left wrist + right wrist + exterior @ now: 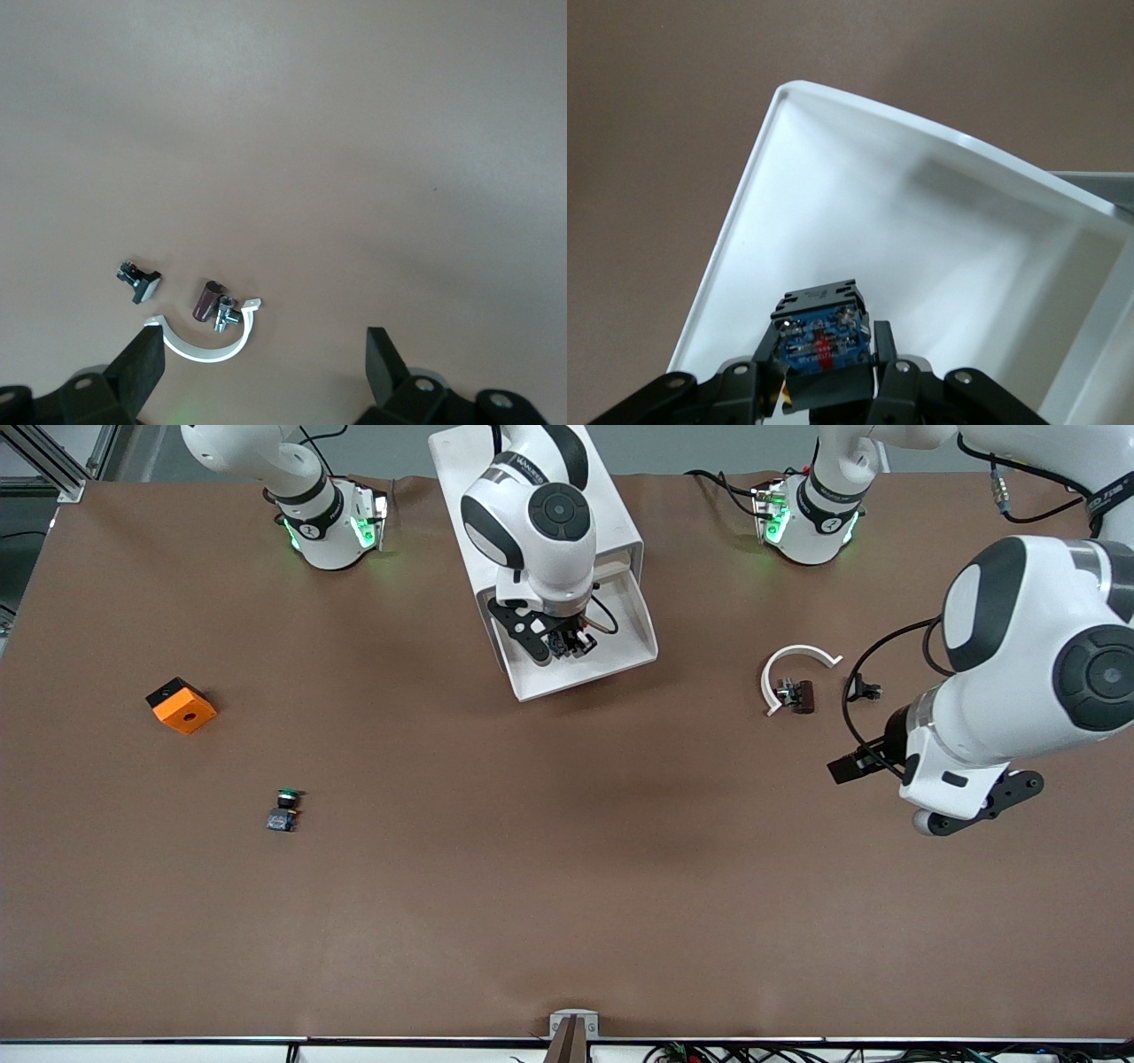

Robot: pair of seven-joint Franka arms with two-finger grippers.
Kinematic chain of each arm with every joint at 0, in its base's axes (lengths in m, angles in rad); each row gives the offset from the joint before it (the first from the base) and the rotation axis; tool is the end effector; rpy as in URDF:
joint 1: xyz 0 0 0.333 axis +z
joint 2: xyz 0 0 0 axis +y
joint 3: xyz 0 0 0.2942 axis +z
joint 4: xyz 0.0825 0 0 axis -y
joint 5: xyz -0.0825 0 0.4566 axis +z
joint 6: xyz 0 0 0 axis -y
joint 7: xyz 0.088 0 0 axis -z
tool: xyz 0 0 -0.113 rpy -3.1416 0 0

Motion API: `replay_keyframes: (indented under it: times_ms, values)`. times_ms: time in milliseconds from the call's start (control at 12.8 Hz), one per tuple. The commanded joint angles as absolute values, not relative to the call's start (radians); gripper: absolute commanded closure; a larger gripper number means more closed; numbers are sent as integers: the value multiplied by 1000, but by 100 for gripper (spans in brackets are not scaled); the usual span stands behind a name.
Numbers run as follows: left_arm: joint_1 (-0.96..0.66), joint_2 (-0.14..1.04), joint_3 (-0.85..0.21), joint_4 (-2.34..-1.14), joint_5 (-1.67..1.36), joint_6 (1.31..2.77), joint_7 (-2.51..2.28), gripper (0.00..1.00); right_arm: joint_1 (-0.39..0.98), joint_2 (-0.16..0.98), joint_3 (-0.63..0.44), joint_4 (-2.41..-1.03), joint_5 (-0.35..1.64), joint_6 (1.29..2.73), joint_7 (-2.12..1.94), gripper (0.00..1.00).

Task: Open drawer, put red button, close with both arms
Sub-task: 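Carry the red button into the open drawer and open the right gripper, then withdraw the right gripper to rest while the left gripper approaches the drawer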

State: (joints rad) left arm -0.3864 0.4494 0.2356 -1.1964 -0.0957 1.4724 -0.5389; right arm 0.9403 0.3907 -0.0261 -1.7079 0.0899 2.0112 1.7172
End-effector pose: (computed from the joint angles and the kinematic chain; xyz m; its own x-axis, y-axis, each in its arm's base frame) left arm 0.7134 -0.1531 0.4902 0.9208 0.3658 -0.1355 0.3565 -0.9301 -0.0881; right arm 0.4233 0.5604 0.2949 0.6620 -0.7475 -0.0541 -0.7416 -0.6638 0.0972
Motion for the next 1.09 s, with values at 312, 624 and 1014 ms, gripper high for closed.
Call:
replay_keyframes:
  times_ms: [312, 624, 1014]
  values:
    - [-377, 402, 235, -1241, -81, 1497, -416, 0, 939, 396, -43, -1642, 74, 1996, 1709, 0]
    - [-382, 394, 233, -1253, -84, 1497, -408, 0, 836, 394, -43, -1505, 84, 1863, 1509, 0]
    - [-388, 391, 206, -1264, -100, 1528, -381, 0, 626, 382, -46, -1379, 78, 1668, 1159, 0]
